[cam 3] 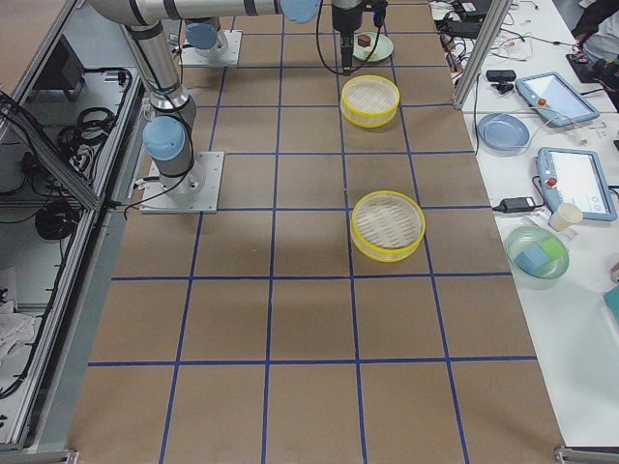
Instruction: Stack buns with steamer
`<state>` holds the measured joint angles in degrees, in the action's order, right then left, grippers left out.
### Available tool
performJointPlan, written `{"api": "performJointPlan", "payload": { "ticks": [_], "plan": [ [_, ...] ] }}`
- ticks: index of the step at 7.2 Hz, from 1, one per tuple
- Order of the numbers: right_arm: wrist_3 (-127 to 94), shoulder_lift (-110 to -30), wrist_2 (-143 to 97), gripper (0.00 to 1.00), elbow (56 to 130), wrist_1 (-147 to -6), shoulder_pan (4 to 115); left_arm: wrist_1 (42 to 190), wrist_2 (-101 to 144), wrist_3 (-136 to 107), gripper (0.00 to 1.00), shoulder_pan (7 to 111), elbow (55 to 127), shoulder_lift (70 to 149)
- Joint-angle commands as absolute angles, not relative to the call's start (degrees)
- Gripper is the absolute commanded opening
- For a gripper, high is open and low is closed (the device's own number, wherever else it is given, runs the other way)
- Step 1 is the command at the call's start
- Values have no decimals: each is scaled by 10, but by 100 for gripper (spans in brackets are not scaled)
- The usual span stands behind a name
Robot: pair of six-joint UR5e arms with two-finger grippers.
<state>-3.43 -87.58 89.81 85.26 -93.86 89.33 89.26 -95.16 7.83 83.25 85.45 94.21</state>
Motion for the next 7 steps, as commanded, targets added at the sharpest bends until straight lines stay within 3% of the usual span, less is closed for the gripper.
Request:
{"api": "performJointPlan", "payload": {
  "ticks": [1, 4, 5, 7],
  "plan": [
    [43, -867, 898, 100, 852, -942, 834, 801, -954, 83, 100, 827, 895, 969],
    [184, -816, 902, 100, 837, -985, 683, 596, -930, 100, 100, 827, 943, 1038],
    [214, -792, 908, 100, 834, -996, 641, 596, -916, 105, 100, 827, 948, 1068],
    [331, -692, 911, 99, 817, -1083, 548, 546, -890, 105, 100, 827, 954, 1120]
  ]
}}
